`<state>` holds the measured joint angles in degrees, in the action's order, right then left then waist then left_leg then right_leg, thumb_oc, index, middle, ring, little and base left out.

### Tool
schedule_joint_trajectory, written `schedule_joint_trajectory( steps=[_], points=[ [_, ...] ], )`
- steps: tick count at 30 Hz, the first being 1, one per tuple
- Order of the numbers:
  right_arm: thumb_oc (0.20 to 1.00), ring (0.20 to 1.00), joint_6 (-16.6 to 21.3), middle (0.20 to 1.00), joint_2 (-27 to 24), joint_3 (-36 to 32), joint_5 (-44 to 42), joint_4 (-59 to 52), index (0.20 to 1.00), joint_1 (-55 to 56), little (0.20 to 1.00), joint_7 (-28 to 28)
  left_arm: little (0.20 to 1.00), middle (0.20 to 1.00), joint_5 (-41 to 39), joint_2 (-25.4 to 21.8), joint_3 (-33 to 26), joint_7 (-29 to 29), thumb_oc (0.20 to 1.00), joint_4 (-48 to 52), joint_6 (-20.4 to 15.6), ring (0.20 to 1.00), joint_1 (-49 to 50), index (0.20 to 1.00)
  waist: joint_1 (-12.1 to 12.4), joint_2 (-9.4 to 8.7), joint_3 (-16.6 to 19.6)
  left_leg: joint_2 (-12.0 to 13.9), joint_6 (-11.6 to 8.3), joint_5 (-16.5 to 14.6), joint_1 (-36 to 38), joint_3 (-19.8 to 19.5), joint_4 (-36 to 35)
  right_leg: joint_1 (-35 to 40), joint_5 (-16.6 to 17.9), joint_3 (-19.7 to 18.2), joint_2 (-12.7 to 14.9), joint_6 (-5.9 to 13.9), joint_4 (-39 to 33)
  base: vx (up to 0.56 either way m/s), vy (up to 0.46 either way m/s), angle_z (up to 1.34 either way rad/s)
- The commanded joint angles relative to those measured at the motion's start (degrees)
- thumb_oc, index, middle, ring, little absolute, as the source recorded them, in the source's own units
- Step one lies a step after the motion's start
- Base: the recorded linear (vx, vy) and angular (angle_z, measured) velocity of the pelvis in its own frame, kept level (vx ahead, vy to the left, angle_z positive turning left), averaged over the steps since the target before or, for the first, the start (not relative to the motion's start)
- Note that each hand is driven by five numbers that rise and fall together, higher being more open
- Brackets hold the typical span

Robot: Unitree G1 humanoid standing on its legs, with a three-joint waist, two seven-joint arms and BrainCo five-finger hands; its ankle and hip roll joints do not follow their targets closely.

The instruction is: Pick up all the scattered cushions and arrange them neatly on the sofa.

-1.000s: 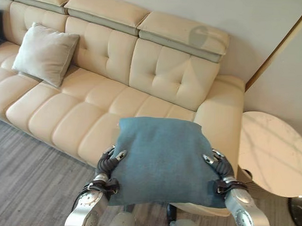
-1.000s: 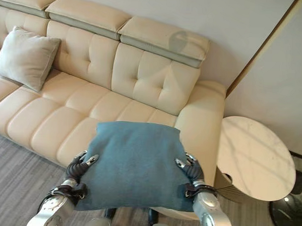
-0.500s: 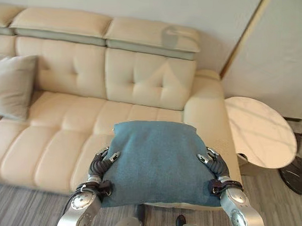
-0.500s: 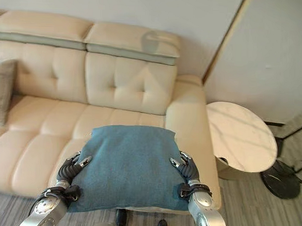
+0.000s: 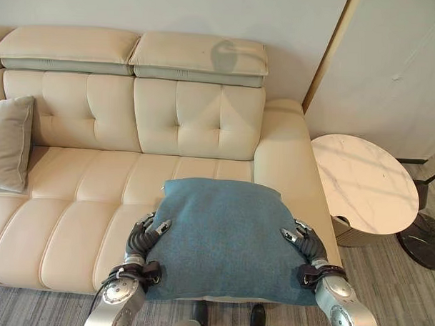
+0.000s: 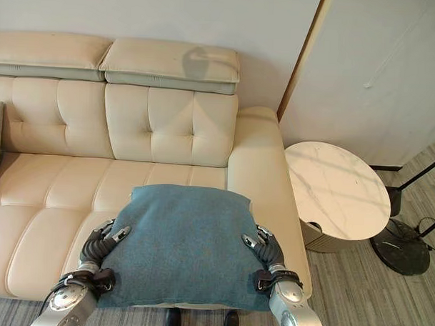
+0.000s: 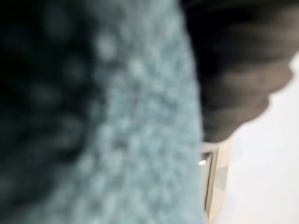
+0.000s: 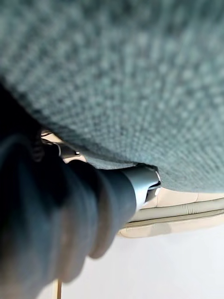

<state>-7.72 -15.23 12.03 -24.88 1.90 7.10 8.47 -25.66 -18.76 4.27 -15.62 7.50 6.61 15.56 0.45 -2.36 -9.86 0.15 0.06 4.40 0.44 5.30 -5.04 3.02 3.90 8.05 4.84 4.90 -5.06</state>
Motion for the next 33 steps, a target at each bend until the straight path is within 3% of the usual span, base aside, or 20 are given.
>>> schedule_joint_trajectory(
  steps=[1, 6, 7, 9, 10, 11, 14, 18, 22, 23, 24, 25, 28, 33],
  points=[
    [0.2, 0.2, 6.92, 0.2, 3.73, 4.69, -2.31, -0.57, 0.2, -9.54, 0.2, 1.7, 0.2, 0.2, 4.59, -1.43, 1.54, -1.65, 0.2, 1.46, -6.38, 0.2, -8.98, 0.2, 0.32, 0.64, 2.17, -1.78, 0.14, -7.17, 1.84, -2.11, 0.04, -1.09, -6.44, 1.85, -1.89, -0.1, 0.06, 0.07, -0.033, 0.18],
    [0.2, 0.2, 8.06, 0.2, 5.29, 7.14, -1.68, 5.04, 0.2, -19.07, 0.2, 6.3, 0.2, 0.2, 5.68, -1.96, 5.25, -4.61, 0.2, -4.22, -7.39, 0.2, -18.22, 0.2, 0.1, 1.79, 1.52, -2.01, -0.14, -6.99, 0.3, -2.95, 0.04, -1.85, -6.9, 2.04, -1.73, -0.68, 0.06, 0.04, -0.029, 0.17],
    [0.2, 0.2, 8.97, 0.2, 6.44, 8.6, -2.13, 9.21, 0.2, -26.32, 0.2, 9.63, 0.2, 0.2, 5.17, -1.8, 8.15, -7.41, 0.2, -8.28, -8.33, 0.2, -26.02, 0.2, 0.09, 2.27, 0.11, -2.15, -0.36, -6.4, -2.05, -3.41, 0.04, -4.0, -6.51, 2.18, -1.62, -0.92, 0.06, -0.08, -0.018, 0.1],
    [0.2, 0.2, 9.66, 0.2, 6.67, 9.04, -2.44, 12.33, 0.2, -31.97, 0.2, 11.71, 0.2, 0.2, 5.49, -2.49, 9.73, -9.42, 0.2, -11.18, -9.26, 0.2, -32.58, 0.2, 0.19, 2.54, -1.3, -2.19, -0.5, -5.75, -4.02, -3.77, 0.04, -5.9, -5.94, 2.2, -1.6, -1.05, 0.06, -0.18, -0.017, 0.15],
    [0.2, 0.2, 10.12, 0.2, 5.83, 9.33, -2.91, 17.67, 0.2, -41.63, 0.2, 15.3, 0.2, 0.2, 5.26, -4.33, 12.19, -12.64, 0.2, -16.72, -10.52, 0.2, -44.12, 0.2, 0.24, 2.9, -3.36, -2.38, -1.01, -4.44, -7.65, -4.14, 0.04, -9.34, -4.74, 2.27, -1.68, -1.11, 0.06, -0.2, -0.019, 0.24],
    [0.2, 0.2, 10.21, 0.2, 5.8, 9.16, -2.97, 17.95, 0.2, -42.12, 0.2, 15.26, 0.2, 0.2, 5.18, -4.35, 12.3, -12.66, 0.2, -17.11, -10.7, 0.2, -44.69, 0.2, 0.32, 2.88, -3.46, -2.37, -1.01, -4.37, -7.91, -4.15, 0.04, -9.59, -4.68, 2.28, -1.68, -1.12, 0.06, -0.16, -0.022, 0.22],
    [0.2, 0.2, 12.92, 0.2, 1.81, 7.22, -3.12, 28.09, 0.2, -59.9, 0.2, 21.92, 0.2, 0.2, 10.6, -9.35, 16.66, -18.2, 0.2, -27.02, -12.09, 0.2, -65.12, 0.2, 0.81, 3.13, -4.47, -2.38, -2.48, -2.25, -13.73, -4.8, 0.04, -15.27, -3.77, 2.6, -1.57, -0.83, 0.86, -0.03, -0.029, 0.05],
    [0.2, 0.2, 16.33, 0.2, -2.72, 7.67, 1.72, 33.97, 0.2, -72.29, 0.2, 28.39, 0.2, 0.2, 22.5, -15.66, 21.85, -25.92, 0.2, -37.66, -10.4, 0.2, -80.86, 0.2, 1.09, 2.82, -4.91, -2.3, -3.73, -0.98, -18.36, -5.09, 0.04, -18.98, -2.41, 2.68, -1.26, 0.29, 0.06, 0.02, -0.011, 0.11],
    [0.2, 0.2, 17.32, 0.2, -4.74, 10.1, 8.04, 38.03, 0.2, -79.02, 0.2, 32.32, 0.2, 0.2, 28.82, -17.26, 25.76, -29.9, 0.2, -46.4, -8.43, 0.2, -88.56, 0.2, 1.09, 2.16, -4.83, -2.1, -4.37, -0.06, -22.02, -4.77, 0.04, -22.66, -1.3, 2.21, -1.24, 1.15, 0.06, 0.0, 0.015, -0.02],
    [0.435, 0.435, 17.28, 0.435, -4.69, 11.66, 9.16, 40.14, 0.435, -80.97, 0.435, 32.87, 0.2, 0.2, 30.61, -18.19, 27.81, -30.92, 0.2, -50.34, -7.24, 0.2, -91.33, 0.2, 1.09, 1.86, -4.67, -2.03, -4.52, 0.09, -23.03, -4.54, 0.04, -23.69, -0.93, 1.98, -1.29, 1.41, 0.06, -0.01, 0.003, -0.04],
    [1.0, 1.0, 15.77, 1.0, -5.55, 13.95, 11.33, 43.31, 1.0, -83.37, 1.0, 33.03, 0.285, 0.285, 32.16, -18.73, 29.68, -31.18, 0.285, -53.72, -5.92, 0.285, -93.79, 0.285, 1.22, 1.51, -4.65, -1.88, -4.67, 0.36, -23.94, -4.31, 0.04, -24.63, -0.71, 1.93, -1.35, 1.61, 0.06, 0.0, 0.0, 0.0],
    [1.0, 1.0, 14.71, 1.0, -5.64, 19.0, 15.65, 47.98, 1.0, -88.01, 1.0, 32.35, 1.0, 1.0, 35.21, -19.69, 35.18, -30.34, 1.0, -61.44, -3.57, 1.0, -98.81, 1.0, 1.34, 1.05, -4.76, -1.64, -4.74, 0.74, -25.37, -3.76, 0.04, -26.43, 0.14, 1.47, -1.6, 2.04, 0.06, 0.0, 0.0, 0.0],
    [1.0, 1.0, 14.16, 1.0, -5.31, 21.37, 19.64, 51.26, 1.0, -91.3, 1.0, 33.77, 1.0, 1.0, 38.44, -20.29, 39.15, -29.43, 1.0, -68.28, -1.11, 1.0, -103.16, 1.0, 1.68, 1.16, -4.7, -1.61, -5.04, 1.61, -27.77, -3.7, 0.04, -28.88, 0.8, 1.42, -1.58, 2.53, 0.06, -0.02, -0.003, -0.06],
    [1.0, 1.0, 12.73, 1.0, -4.35, 24.02, 20.25, 57.15, 1.0, -91.86, 1.0, 31.65, 1.0, 1.0, 40.54, -19.91, 40.69, -27.99, 1.0, -75.5, 0.04, 1.0, -103.21, 1.0, 1.57, 1.37, -4.55, -1.99, -5.36, 2.13, -28.75, -4.3, 0.04, -29.53, 1.04, 2.39, -1.19, 2.78, 0.06, 0.01, -0.001, 0.04]
  ],
)
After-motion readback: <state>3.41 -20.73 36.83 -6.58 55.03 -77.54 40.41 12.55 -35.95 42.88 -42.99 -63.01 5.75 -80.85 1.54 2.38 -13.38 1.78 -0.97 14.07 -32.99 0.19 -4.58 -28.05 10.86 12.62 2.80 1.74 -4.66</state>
